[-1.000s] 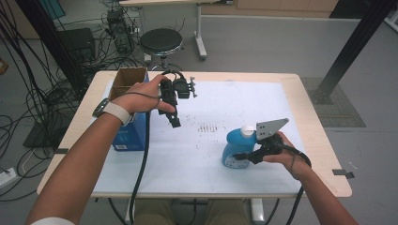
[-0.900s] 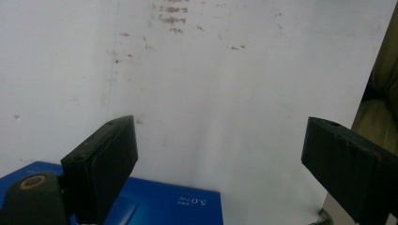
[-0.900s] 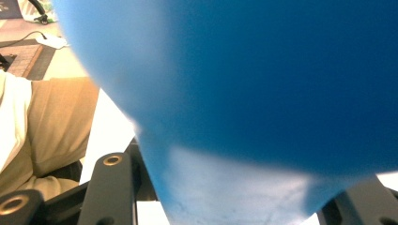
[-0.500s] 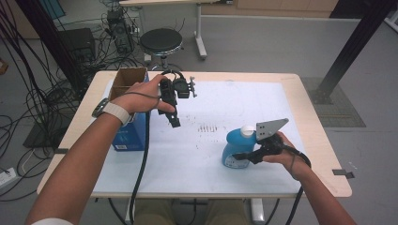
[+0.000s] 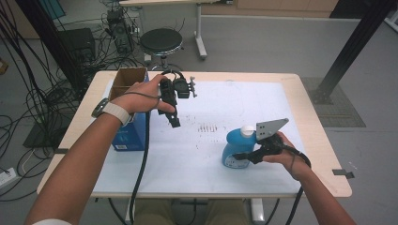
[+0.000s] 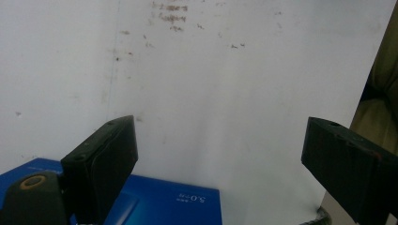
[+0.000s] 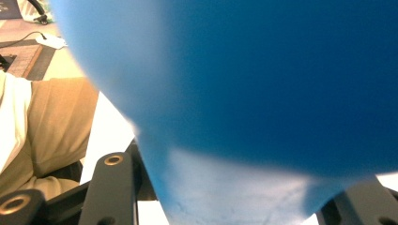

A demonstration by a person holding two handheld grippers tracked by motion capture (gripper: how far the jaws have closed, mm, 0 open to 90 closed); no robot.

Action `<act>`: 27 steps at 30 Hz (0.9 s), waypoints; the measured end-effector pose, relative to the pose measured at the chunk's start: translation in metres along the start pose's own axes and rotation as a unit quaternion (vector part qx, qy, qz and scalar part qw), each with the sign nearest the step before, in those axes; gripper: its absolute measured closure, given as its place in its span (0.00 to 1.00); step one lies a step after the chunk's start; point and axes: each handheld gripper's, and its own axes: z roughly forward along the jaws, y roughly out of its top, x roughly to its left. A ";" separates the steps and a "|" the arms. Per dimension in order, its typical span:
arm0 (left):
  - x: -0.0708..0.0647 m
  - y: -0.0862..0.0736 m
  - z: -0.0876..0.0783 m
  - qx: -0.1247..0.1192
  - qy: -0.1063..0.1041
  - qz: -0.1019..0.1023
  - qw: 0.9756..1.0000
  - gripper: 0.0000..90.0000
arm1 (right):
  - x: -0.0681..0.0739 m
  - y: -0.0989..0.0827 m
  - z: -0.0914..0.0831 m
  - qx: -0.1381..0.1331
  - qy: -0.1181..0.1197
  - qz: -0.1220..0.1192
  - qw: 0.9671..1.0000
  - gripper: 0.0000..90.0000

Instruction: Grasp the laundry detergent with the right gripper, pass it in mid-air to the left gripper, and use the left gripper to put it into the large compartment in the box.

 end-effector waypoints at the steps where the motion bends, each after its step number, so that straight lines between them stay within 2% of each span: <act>1: 0.000 0.000 0.000 0.000 0.000 0.000 1.000 0.13 | 0.000 0.000 0.000 0.000 0.001 0.001 1.000 0.49; 27: 0.000 -0.002 -0.001 -0.003 0.002 -0.003 1.000 0.13 | -0.001 -0.001 0.000 -0.004 0.003 0.007 1.000 0.49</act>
